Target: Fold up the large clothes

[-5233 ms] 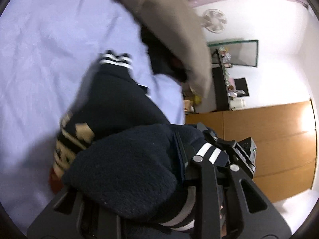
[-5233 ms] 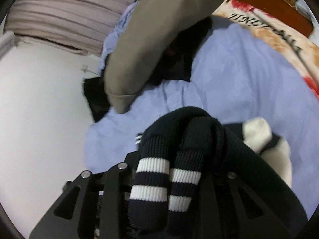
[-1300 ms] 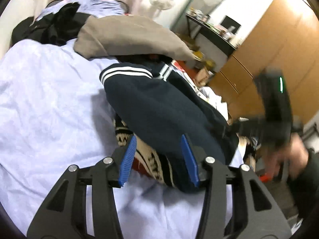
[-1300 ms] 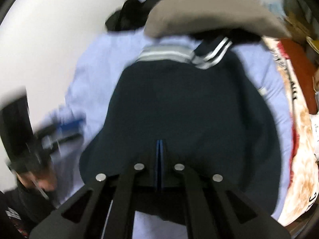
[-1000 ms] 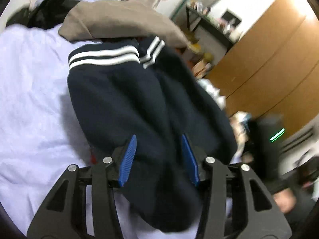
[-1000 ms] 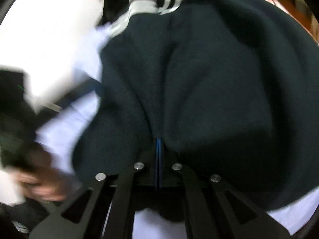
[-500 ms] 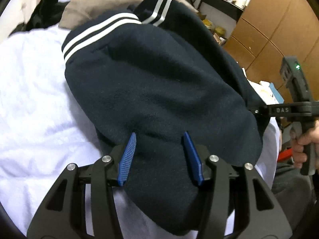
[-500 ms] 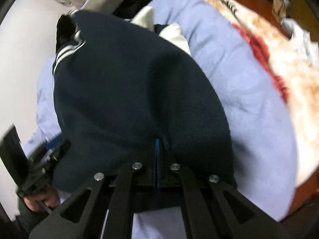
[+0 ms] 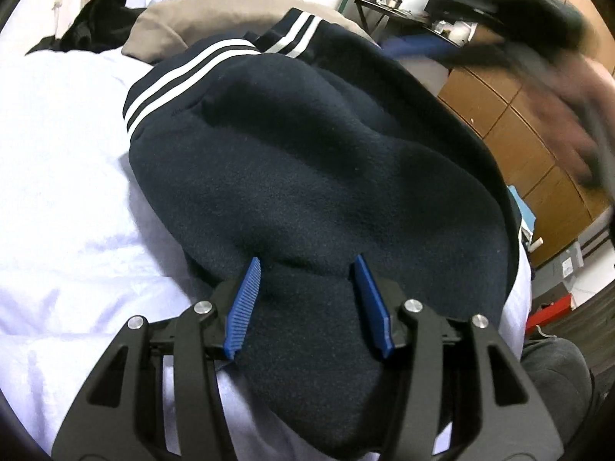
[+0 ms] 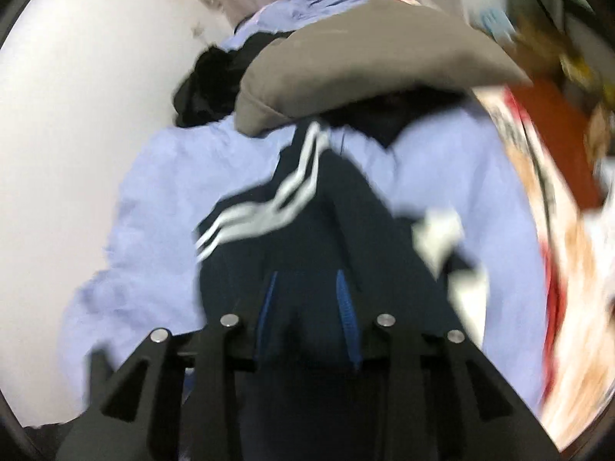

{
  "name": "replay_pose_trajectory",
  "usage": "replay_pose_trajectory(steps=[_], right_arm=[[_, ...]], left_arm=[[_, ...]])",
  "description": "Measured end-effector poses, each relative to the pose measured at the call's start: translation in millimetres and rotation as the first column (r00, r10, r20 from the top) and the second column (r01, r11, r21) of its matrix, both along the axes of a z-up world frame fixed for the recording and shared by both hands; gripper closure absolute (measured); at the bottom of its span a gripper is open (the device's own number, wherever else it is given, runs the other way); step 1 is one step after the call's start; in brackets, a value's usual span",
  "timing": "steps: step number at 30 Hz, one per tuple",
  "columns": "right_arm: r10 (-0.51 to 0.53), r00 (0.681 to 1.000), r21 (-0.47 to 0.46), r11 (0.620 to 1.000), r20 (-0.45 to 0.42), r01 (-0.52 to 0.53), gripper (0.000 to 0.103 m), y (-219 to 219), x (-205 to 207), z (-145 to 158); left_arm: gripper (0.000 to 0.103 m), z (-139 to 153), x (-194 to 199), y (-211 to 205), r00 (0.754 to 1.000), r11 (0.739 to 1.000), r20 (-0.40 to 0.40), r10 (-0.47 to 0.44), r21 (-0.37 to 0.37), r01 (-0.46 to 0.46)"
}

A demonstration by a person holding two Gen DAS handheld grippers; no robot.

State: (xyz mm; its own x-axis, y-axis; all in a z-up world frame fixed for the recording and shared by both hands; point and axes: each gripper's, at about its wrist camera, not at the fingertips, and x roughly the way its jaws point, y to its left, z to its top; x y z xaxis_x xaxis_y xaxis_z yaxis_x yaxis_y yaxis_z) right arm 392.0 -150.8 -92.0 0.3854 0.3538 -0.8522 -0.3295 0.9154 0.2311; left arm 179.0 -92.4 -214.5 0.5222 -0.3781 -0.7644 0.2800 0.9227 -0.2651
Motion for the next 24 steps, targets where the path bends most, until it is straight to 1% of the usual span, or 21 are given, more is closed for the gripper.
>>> replay_pose_trajectory(steps=[1, 2, 3, 4, 5, 7, 9, 10, 12, 13, 14, 16, 17, 19, 20, 21, 22, 23, 24], right_arm=[[0.027, 1.000, -0.057, 0.998, -0.005, -0.028, 0.071, 14, 15, -7], [0.057, 0.998, -0.148, 0.987, -0.026, -0.060, 0.071, 29, 29, -20], [0.058, 0.997, -0.203, 0.977, -0.044, -0.066, 0.071, 33, 40, -35], [0.026, 0.998, -0.219, 0.975, -0.051, -0.037, 0.071, 31, 44, -52], [-0.007, 0.997, -0.198, 0.980, -0.080, -0.009, 0.071, 21, 48, -73], [-0.042, 0.987, -0.146, 0.989, -0.154, 0.019, 0.071, -4, 50, -114], [-0.079, 0.980, -0.074, 0.995, -0.183, 0.066, 0.071, -27, 48, -129], [-0.083, 0.979, -0.063, 0.995, -0.186, 0.072, 0.071, -26, 38, -128], [-0.108, 0.968, -0.049, 0.994, -0.227, 0.099, 0.071, -28, 43, -131], [-0.116, 0.963, -0.054, 0.993, -0.244, 0.106, 0.071, -28, 46, -134], [-0.128, 0.955, -0.067, 0.991, -0.269, 0.114, 0.071, -24, 48, -131], [-0.148, 0.943, -0.084, 0.988, -0.298, 0.128, 0.071, -21, 45, -122], [-0.142, 0.944, -0.102, 0.988, -0.299, 0.117, 0.071, -18, 40, -109], [-0.105, 0.947, -0.144, 0.987, -0.305, 0.063, 0.072, -12, 26, -86], [-0.111, 0.939, -0.153, 0.986, -0.327, 0.063, 0.072, -14, 15, -70], [-0.132, 0.926, -0.140, 0.986, -0.353, 0.088, 0.071, -21, 3, -56], [-0.156, 0.914, -0.119, 0.986, -0.374, 0.119, 0.071, -28, -10, -45], [-0.189, 0.901, -0.099, 0.982, -0.391, 0.163, 0.069, -41, -29, -32], [-0.208, 0.895, -0.092, 0.978, -0.395, 0.187, 0.069, -47, -41, -29]], left_arm=[[0.052, 0, 0, 1, 1.000, 1.000, -0.004, -0.005, 0.000, 0.005], [0.052, 1, 3, 0, 1.000, 1.000, -0.013, -0.010, 0.000, 0.010], [0.052, 1, 5, 0, 1.000, 1.000, -0.022, -0.019, 0.000, 0.019], [0.052, 1, 7, 1, 0.999, 1.000, -0.027, -0.031, 0.003, 0.031], [0.052, 1, 8, 1, 0.999, 0.999, -0.027, -0.039, 0.000, 0.039], [0.052, -2, 11, 4, 0.998, 0.998, -0.037, -0.053, -0.019, 0.052], [0.052, -4, 14, 9, 0.998, 0.998, -0.045, -0.052, -0.048, 0.050], [0.052, -5, 12, 10, 0.998, 0.997, -0.038, -0.048, -0.056, 0.045], [0.052, -6, 11, 10, 0.998, 0.998, -0.048, -0.028, -0.056, 0.026], [0.051, -6, 13, 11, 0.998, 0.998, -0.068, -0.014, -0.057, 0.010], [0.051, -5, 16, 10, 0.993, 0.998, -0.114, 0.018, -0.059, -0.025], [0.048, -5, 18, 7, 0.983, 0.996, -0.176, 0.057, -0.052, -0.067], [0.048, -5, 21, 6, 0.979, 0.996, -0.196, 0.061, -0.045, -0.071], [0.048, 0, 28, 5, 0.967, 0.999, -0.252, 0.042, -0.023, -0.049], [0.047, 3, 31, 6, 0.963, 0.999, -0.268, 0.030, -0.026, -0.039], [0.043, 7, 34, 8, 0.961, 0.999, -0.276, 0.014, -0.025, -0.021], [0.030, 14, 37, 12, 0.964, 1.000, -0.266, -0.001, 0.009, 0.003], [0.025, 18, 39, 14, 0.966, 0.999, -0.259, -0.006, 0.038, 0.016], [0.022, 23, 46, 19, 0.966, 0.998, -0.259, -0.022, 0.051, 0.037]])
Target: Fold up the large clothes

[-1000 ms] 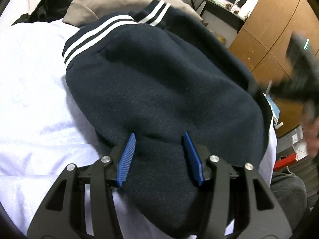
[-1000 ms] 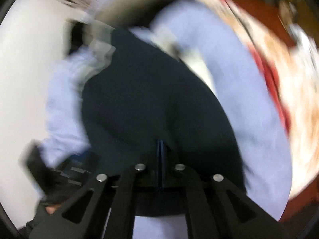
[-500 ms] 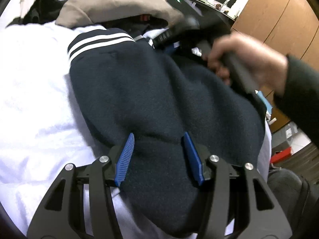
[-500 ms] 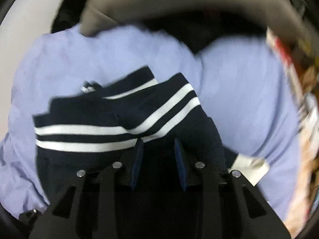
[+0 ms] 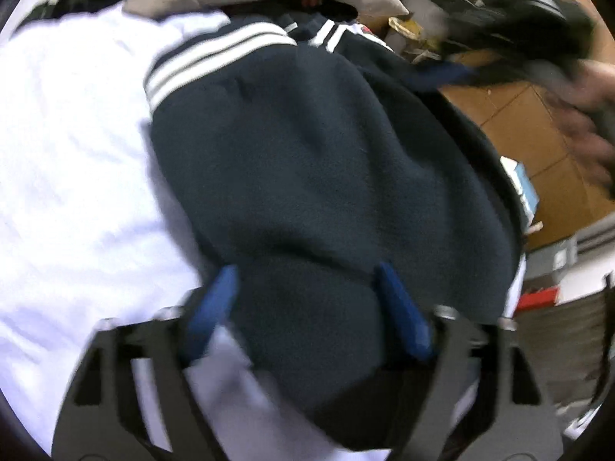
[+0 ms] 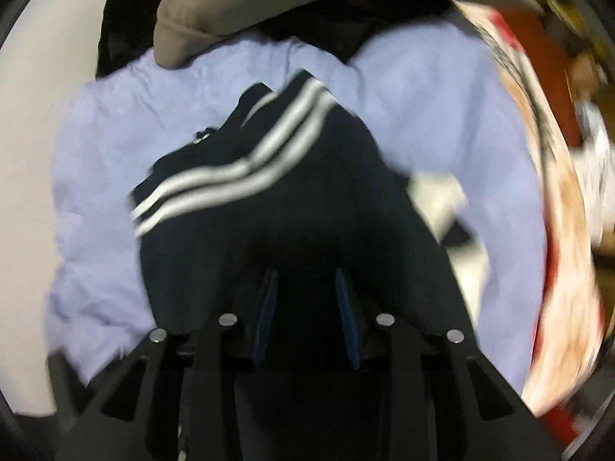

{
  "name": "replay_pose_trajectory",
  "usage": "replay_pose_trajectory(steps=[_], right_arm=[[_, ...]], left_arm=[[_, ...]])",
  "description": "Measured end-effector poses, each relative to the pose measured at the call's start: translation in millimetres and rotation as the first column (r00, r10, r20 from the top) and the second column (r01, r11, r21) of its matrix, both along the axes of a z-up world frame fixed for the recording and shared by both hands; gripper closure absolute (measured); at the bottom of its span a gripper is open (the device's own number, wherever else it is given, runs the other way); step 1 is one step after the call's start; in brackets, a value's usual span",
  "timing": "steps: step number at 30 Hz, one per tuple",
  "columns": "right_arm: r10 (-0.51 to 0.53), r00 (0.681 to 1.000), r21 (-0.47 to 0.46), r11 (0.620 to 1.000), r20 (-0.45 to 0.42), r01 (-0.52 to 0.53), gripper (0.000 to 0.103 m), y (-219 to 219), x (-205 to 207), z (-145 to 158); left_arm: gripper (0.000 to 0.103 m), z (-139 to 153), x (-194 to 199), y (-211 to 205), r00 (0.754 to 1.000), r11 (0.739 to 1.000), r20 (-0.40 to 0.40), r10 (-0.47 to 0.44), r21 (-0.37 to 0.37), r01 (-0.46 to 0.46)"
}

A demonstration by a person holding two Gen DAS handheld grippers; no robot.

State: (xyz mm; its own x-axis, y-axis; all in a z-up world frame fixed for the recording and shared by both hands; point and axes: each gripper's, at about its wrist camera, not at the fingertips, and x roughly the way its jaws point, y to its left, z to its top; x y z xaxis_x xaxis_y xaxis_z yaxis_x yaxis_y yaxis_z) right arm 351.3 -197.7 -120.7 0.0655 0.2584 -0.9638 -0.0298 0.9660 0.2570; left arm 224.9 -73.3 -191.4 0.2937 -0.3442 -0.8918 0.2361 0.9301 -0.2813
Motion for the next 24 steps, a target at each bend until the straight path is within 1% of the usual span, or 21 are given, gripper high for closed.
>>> replay_pose_trajectory(steps=[1, 3, 4, 5, 7, 8, 10, 11, 13, 14, 16, 17, 19, 20, 22, 23, 24], right_arm=[[-0.031, 0.999, 0.012, 0.999, -0.004, 0.032, 0.069, -11, -17, 5], [-0.136, 0.991, 0.065, 0.989, -0.014, 0.136, 0.068, -41, -55, 7], [-0.181, 0.983, 0.105, 0.978, -0.009, 0.181, 0.062, -52, -69, 6], [-0.218, 0.976, 0.141, 0.967, 0.022, 0.213, 0.049, -62, -90, 9], [-0.261, 0.963, 0.147, 0.957, 0.071, 0.248, 0.033, -72, -117, 12], [-0.304, 0.950, 0.177, 0.941, 0.070, 0.288, 0.033, -83, -132, 7], [-0.395, 0.918, 0.218, 0.899, 0.028, 0.380, 0.033, -99, -150, -12], [-0.458, 0.889, 0.224, 0.867, 0.010, 0.444, 0.033, -111, -160, -23], [-0.521, 0.854, 0.253, 0.824, -0.012, 0.506, 0.033, -125, -170, -37], [-0.564, 0.826, 0.279, 0.790, -0.023, 0.547, 0.033, -133, -177, -45], [-0.587, 0.809, 0.298, 0.766, -0.039, 0.570, 0.033, -140, -182, -54], [-0.601, 0.797, 0.311, 0.746, -0.064, 0.588, 0.033, -143, -188, -60], [-0.622, 0.777, 0.351, 0.709, -0.100, 0.612, 0.033, -144, -193, -69], [-0.627, 0.772, 0.386, 0.689, -0.107, 0.614, 0.033, -142, -190, -72], [-0.626, 0.773, 0.429, 0.673, -0.103, 0.602, 0.033, -139, -184, -74], [-0.638, 0.765, 0.441, 0.663, -0.091, 0.605, 0.027, -135, -176, -76], [-0.649, 0.755, 0.438, 0.655, -0.090, 0.615, 0.024, -131, -171, -81]], left_arm=[[0.022, 2, 5, 3, 1.000, 1.000, -0.007, -0.010, -0.004, 0.010], [0.022, 10, 22, 10, 0.999, 0.999, -0.028, -0.035, 0.000, 0.035], [0.022, 15, 34, 16, 0.998, 0.999, -0.033, -0.045, 0.002, 0.045], [0.022, 18, 42, 20, 0.998, 0.999, -0.034, -0.049, -0.006, 0.049], [0.022, 24, 61, 31, 0.998, 0.999, -0.037, -0.046, -0.022, 0.046], [0.022, 25, 75, 41, 0.998, 0.999, -0.043, -0.038, -0.032, 0.037], [0.022, 23, 102, 58, 0.998, 0.999, -0.065, -0.006, -0.051, 0.003], [0.022, 21, 113, 64, 0.996, 0.998, -0.084, 0.007, -0.062, -0.013], [0.022, 11, 135, 77, 0.988, 0.995, -0.144, 0.050, -0.072, -0.061], [0.022, 4, 147, 85, 0.980, 0.992, -0.178, 0.085, -0.077, -0.099], [0.022, -3, 162, 95, 0.972, 0.983, -0.207, 0.116, -0.118, -0.142], [0.022, -9, 168, 97, 0.968, 0.979, -0.224, 0.115, -0.139, -0.148], [0.022, -20, 173, 94, 0.964, 0.976, -0.248, 0.092, -0.171, -0.137], [0.022, -25, 174, 91, 0.964, 0.974, -0.256, 0.073, -0.191, -0.125], [0.022, -34, 176, 86, 0.964, 0.967, -0.264, 0.040, -0.233, -0.104], [0.022, -40, 176, 83, 0.962, 0.959, -0.271, 0.027, -0.264, -0.101], [0.022, -44, 179, 83, 0.960, 0.952, -0.279, 0.022, -0.287, -0.105]])
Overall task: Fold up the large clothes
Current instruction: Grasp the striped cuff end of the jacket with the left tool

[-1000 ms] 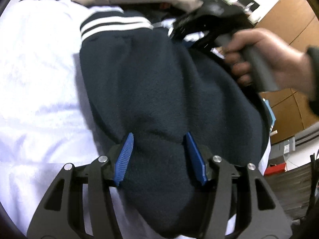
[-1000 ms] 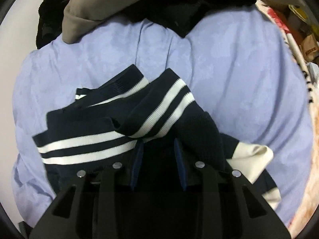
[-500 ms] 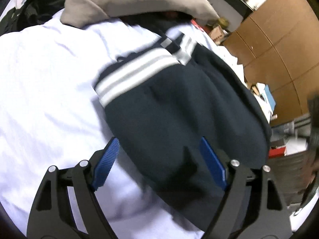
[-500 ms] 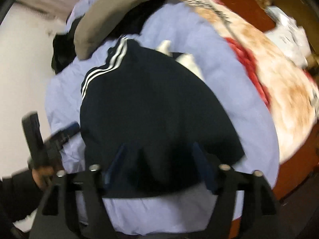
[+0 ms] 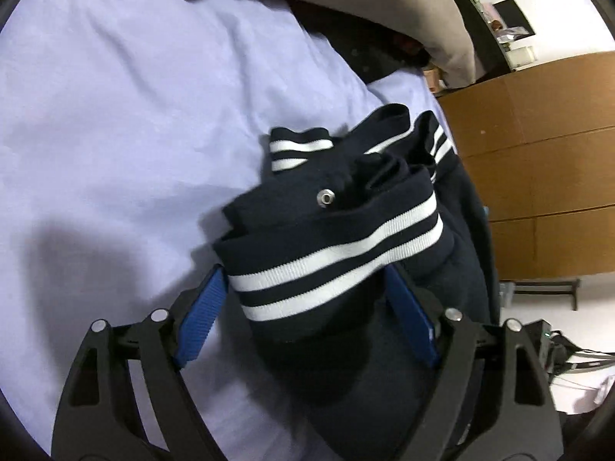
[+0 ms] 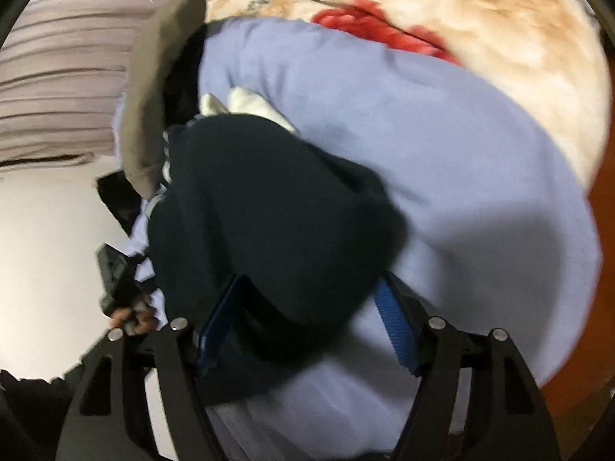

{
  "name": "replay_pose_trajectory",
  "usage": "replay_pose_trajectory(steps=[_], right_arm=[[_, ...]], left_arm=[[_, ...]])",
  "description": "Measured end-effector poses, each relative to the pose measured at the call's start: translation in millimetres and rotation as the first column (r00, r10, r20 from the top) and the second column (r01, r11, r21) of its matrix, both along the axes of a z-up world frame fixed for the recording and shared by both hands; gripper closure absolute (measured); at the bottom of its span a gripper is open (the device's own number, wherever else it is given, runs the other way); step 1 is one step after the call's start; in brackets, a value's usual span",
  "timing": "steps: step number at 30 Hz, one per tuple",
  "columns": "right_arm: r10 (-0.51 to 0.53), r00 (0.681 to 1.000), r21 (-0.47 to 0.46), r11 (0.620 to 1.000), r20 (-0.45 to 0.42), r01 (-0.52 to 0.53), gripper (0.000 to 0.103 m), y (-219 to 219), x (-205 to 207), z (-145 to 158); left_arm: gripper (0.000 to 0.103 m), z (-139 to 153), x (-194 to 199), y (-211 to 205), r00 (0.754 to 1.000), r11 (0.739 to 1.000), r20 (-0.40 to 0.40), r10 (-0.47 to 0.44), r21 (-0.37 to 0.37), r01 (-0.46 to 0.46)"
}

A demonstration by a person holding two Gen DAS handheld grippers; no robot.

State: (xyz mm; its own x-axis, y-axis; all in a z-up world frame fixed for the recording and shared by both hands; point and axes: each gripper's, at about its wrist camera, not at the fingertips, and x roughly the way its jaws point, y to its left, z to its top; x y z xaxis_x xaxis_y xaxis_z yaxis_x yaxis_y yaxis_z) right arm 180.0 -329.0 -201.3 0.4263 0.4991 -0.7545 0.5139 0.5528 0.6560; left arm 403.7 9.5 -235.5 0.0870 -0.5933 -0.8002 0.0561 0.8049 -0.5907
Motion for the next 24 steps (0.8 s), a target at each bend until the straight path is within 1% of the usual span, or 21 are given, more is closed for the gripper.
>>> replay_pose_trajectory(steps=[1, 2, 4, 5, 6, 7, 9, 11, 13, 14, 16, 18, 19, 21, 22, 24], right_arm=[[-0.021, 1.000, 0.004, 1.000, 0.001, 0.021, 0.022, 2, 3, -4], [-0.058, 0.998, 0.022, 0.998, -0.006, 0.058, 0.021, 4, 6, -13], [-0.106, 0.994, 0.045, 0.993, -0.027, 0.107, 0.021, 12, 14, -18], [-0.120, 0.992, 0.035, 0.992, -0.049, 0.122, 0.021, 16, 18, -12], [-0.120, 0.992, 0.032, 0.992, -0.049, 0.121, 0.021, 20, 22, -5], [-0.112, 0.993, 0.032, 0.993, -0.029, 0.113, 0.021, 26, 28, 6], [-0.065, 0.997, 0.005, 0.998, 0.038, 0.065, 0.020, 43, 40, 32], [-0.051, 0.997, -0.045, 0.998, 0.053, 0.053, 0.020, 54, 41, 36], [-0.097, 0.995, -0.080, 0.992, 0.009, 0.098, 0.020, 52, 34, 21], [-0.138, 0.990, -0.072, 0.988, -0.019, 0.137, 0.020, 48, 26, 10], [-0.163, 0.986, -0.057, 0.985, -0.019, 0.162, 0.018, 48, 21, -2], [-0.164, 0.986, -0.047, 0.985, -0.004, 0.163, 0.017, 52, 23, -6], [-0.165, 0.986, -0.036, 0.986, 0.000, 0.165, 0.015, 55, 24, -8], [-0.177, 0.984, 0.016, 0.984, -0.010, 0.177, 0.012, 49, 22, -20], [-0.180, 0.983, 0.028, 0.983, -0.021, 0.181, 0.011, 45, 24, -23], [-0.165, 0.985, 0.075, 0.983, -0.051, 0.168, 0.011, 42, 33, -19]], left_arm=[[0.022, -5, 4, 0, 1.000, 1.000, -0.009, 0.002, -0.023, -0.002], [0.022, -12, 7, 1, 1.000, 0.998, -0.024, 0.007, -0.055, -0.009], [0.022, -20, 12, 1, 0.999, 0.996, -0.044, 0.015, -0.085, -0.019], [0.022, -22, 13, 0, 0.998, 0.995, -0.055, 0.014, -0.100, -0.019], [0.022, -22, 15, -1, 0.998, 0.993, -0.061, 0.007, -0.116, -0.014], [0.022, -21, 14, -1, 0.998, 0.991, -0.066, 0.001, -0.131, -0.009], [0.022, -20, 12, -3, 0.997, 0.987, -0.078, -0.017, -0.160, 0.004], [0.022, -22, 9, -1, 0.995, 0.983, -0.091, -0.028, -0.181, 0.011], [0.022, -23, 8, 3, 0.994, 0.978, -0.104, -0.021, -0.209, -0.001], [0.022, -22, 9, 3, 0.995, 0.978, -0.101, -0.016, -0.209, -0.006], [0.020, -21, 15, 7, 0.997, 0.981, -0.078, 0.010, -0.193, -0.025], [0.019, -24, 24, 5, 0.998, 0.985, -0.063, 0.021, -0.167, -0.031], [0.016, -29, 29, 3, 0.998, 0.986, -0.063, 0.024, -0.165, -0.034], [0.013, -38, 35, -3, 0.997, 0.982, -0.079, 0.015, -0.188, -0.029], [0.010, -45, 39, -8, 0.996, 0.977, -0.094, 0.002, -0.214, -0.022], [0.008, -55, 46, -15, 0.993, 0.962, -0.121, -0.007, -0.271, -0.026]])
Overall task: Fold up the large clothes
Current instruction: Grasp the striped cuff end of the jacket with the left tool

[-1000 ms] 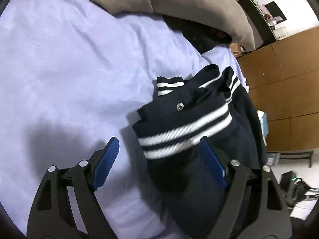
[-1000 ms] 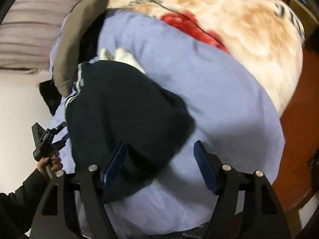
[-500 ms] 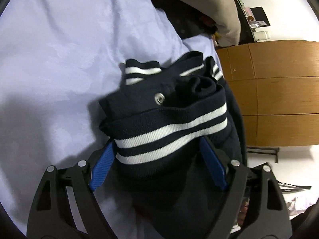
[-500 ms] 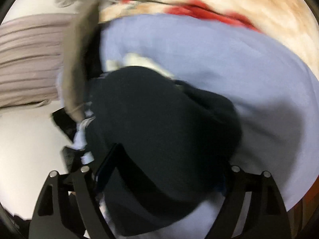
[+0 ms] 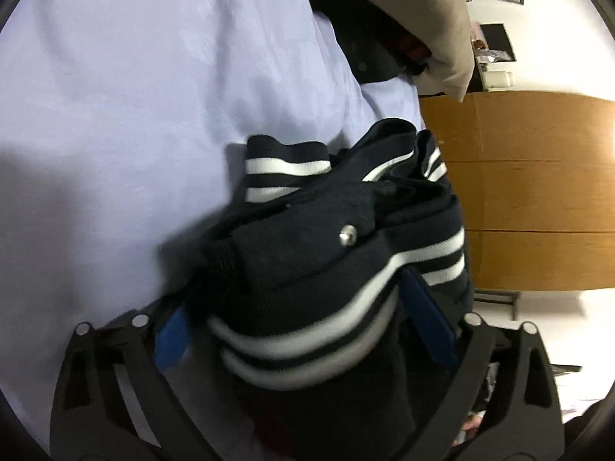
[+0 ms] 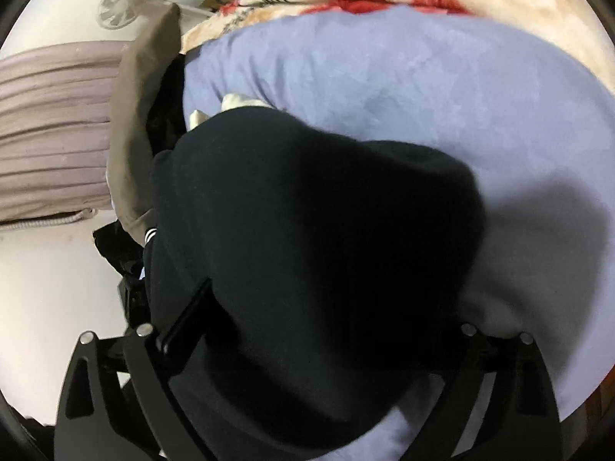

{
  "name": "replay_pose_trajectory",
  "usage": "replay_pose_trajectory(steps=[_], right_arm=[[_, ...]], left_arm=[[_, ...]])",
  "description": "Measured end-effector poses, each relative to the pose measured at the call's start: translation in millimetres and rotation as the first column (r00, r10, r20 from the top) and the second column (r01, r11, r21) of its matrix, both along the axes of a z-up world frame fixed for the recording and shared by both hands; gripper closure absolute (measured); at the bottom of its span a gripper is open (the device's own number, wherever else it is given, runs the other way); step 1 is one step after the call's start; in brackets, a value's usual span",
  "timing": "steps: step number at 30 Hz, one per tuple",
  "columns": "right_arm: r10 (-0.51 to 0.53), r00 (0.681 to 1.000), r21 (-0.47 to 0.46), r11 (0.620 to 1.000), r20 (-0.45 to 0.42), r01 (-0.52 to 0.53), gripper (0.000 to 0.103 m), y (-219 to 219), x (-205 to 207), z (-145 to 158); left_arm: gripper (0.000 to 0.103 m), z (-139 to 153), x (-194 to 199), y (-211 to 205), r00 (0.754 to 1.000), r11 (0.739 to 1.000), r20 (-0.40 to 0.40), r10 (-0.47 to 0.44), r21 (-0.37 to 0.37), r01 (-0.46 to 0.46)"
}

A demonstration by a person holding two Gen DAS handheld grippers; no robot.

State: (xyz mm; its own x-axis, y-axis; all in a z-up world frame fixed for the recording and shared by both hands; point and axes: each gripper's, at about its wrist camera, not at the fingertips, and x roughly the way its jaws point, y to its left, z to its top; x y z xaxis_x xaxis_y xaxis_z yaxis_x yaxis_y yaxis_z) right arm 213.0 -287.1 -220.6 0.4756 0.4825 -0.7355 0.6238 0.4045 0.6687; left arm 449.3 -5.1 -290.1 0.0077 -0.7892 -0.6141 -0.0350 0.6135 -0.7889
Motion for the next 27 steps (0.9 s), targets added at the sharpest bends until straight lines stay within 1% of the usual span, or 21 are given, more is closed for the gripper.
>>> replay_pose_trajectory(steps=[1, 3, 4, 5, 6, 7, 10, 11, 12, 13, 14, 15, 16, 17, 18, 19, 23, 27], right_arm=[[0.015, 1.000, 0.011, 1.000, 0.006, -0.015, 0.011, 4, 10, 11], [0.046, 0.995, 0.016, 0.999, 0.092, -0.047, 0.011, 13, 24, 36], [0.074, 0.989, -0.001, 0.997, 0.131, -0.074, 0.011, 20, 30, 47], [0.088, 0.988, -0.022, 0.996, 0.130, -0.086, 0.011, 24, 32, 48], [0.089, 0.989, -0.039, 0.996, 0.116, -0.085, 0.011, 25, 33, 45], [0.062, 0.995, -0.045, 0.997, 0.079, -0.059, 0.011, 23, 32, 34], [-0.033, 0.999, 0.011, 0.999, 0.001, 0.033, 0.011, 8, 26, 1], [-0.043, 0.999, 0.026, 0.999, 0.001, 0.043, 0.011, 6, 26, -3], [-0.047, 0.999, 0.039, 0.998, 0.006, 0.046, 0.011, 4, 27, -7], [-0.042, 0.999, 0.040, 0.998, 0.006, 0.042, 0.015, 4, 29, -7], [-0.040, 0.999, 0.043, 0.998, 0.007, 0.040, 0.022, 4, 31, -6], [-0.036, 0.999, 0.050, 0.998, 0.009, 0.035, 0.027, 4, 31, -3], [-0.031, 0.999, 0.051, 0.998, 0.011, 0.030, 0.037, 4, 31, 3], [-0.026, 1.000, 0.053, 0.998, 0.015, 0.025, 0.045, 3, 32, 8], [-0.015, 1.000, 0.047, 0.999, 0.022, 0.014, 0.048, 4, 33, 15], [0.004, 0.999, 0.025, 1.000, 0.036, -0.005, 0.051, 7, 35, 29], [0.095, 0.990, -0.054, 0.995, 0.106, -0.090, 0.057, 21, 49, 76], [0.207, 0.964, -0.157, 0.971, 0.168, -0.181, 0.058, 32, 71, 132]], left_arm=[[0.008, -2, 3, -6, 1.000, 0.999, -0.013, -0.005, -0.037, 0.005], [0.007, 0, 7, -19, 0.999, 0.993, -0.031, -0.027, -0.116, 0.024], [0.007, 2, 9, -27, 0.999, 0.995, -0.013, -0.041, -0.090, 0.040], [0.007, 3, 9, -30, 0.999, 0.997, 0.003, -0.048, -0.061, 0.048], [0.007, 1, 9, -30, 0.999, 0.998, 0.002, -0.035, -0.052, 0.035], [0.007, -2, 9, -29, 1.000, 0.998, -0.010, -0.013, -0.054, 0.013], [0.007, 0, 7, -31, 1.000, 1.000, -0.004, -0.004, -0.031, 0.003], [0.008, 2, 6, -32, 1.000, 1.000, -0.006, 0.000, -0.022, 0.000], [0.011, 1, 6, -33, 1.000, 1.000, -0.013, 0.003, -0.012, -0.003], [0.021, 1, 6, -33, 1.000, 1.000, -0.021, 0.007, 0.002, -0.007], [0.027, 0, 7, -31, 0.999, 1.000, -0.030, 0.011, 0.007, -0.011], [0.039, -1, 5, -27, 0.999, 1.000, -0.043, 0.024, 0.002, -0.024], [0.048, -3, 3, -22, 0.998, 0.999, -0.055, 0.035, -0.006, -0.036], [0.051, -2, 0, -19, 0.998, 0.999, -0.050, 0.033, -0.010, -0.034], [0.055, 2, -4, -17, 0.999, 1.000, -0.036, 0.028, -0.007, -0.028], [0.058, 5, -5, -17, 0.999, 1.000, -0.030, 0.030, -0.005, -0.030], [0.063, 23, -14, -21, 0.998, 0.998, 0.005, 0.057, -0.009, -0.057], [0.065, 39, -25, -22, 0.995, 0.995, 0.022, 0.096, -0.043, -0.095]])
